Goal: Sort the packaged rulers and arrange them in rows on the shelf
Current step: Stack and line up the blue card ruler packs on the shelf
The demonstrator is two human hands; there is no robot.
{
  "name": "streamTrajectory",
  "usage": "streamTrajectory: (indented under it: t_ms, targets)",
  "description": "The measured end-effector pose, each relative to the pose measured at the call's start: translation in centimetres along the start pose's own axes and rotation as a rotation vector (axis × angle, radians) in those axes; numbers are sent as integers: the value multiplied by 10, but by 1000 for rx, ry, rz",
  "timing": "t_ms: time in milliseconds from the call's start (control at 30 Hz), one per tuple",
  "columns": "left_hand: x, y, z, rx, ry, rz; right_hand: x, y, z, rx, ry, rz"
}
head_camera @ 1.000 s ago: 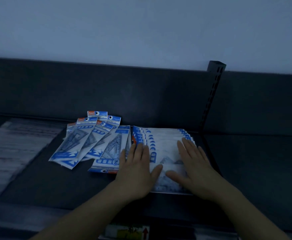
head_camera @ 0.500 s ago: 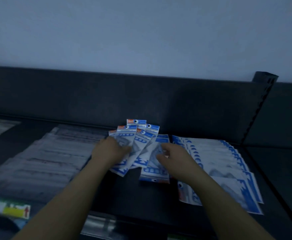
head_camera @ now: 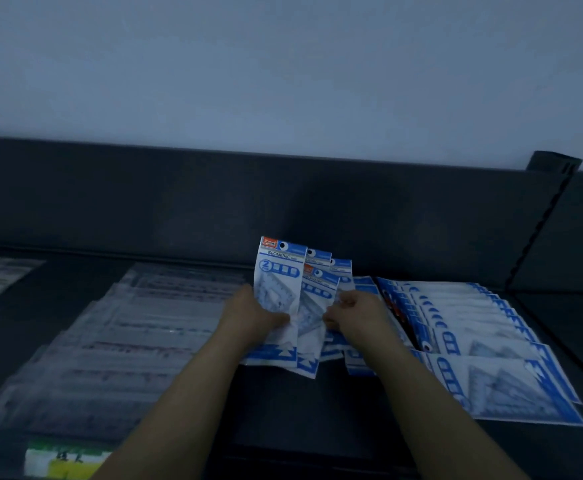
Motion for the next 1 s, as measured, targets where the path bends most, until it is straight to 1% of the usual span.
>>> streamTrajectory:
  t_ms: [133,233,333,400,533,633,733,800,900,1000]
  targets:
    - [-7,-3,0,-53,-46,-29,1,-1,1,55,-10,27]
    - [-10,-6,-1,-25,-73,-34,-3,-8,-2,51,-12,-22]
    - [-11,-7,-6,-118,-71,-71,-3,-11,-1,124,-36,-67]
    - [-11,-7,-6,-168,-70,-101,-2,-5,1,153,-43,-51]
    - [-15,-8,-1,-284,-86,-132,-1,4,5,110,-16,-27]
    - [-22,-5,3,-355,-48,-152,3,4,9,49,7,-43]
    - [-22,10,2,-287,-70,-44,5,3,7,-47,48,-35]
    - [-22,20,2,-293,-70,-9,4,4,6,-95,68,-5]
    - [-23,29,-2,-315,-32,-17,5,4,6,-149,86,14]
    - [-26,25,-5,-301,1,-93,6,3,6,-179,99,7]
Point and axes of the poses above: each hand's wrist, its own x-axis towards the middle knuckle, its own y-axis out of the back of the hand, z = x × y, the point moved 6 cm from there along x, towards the middle knuckle, and after that the axes turned 4 degrees about -y, right-handed, at the moved point
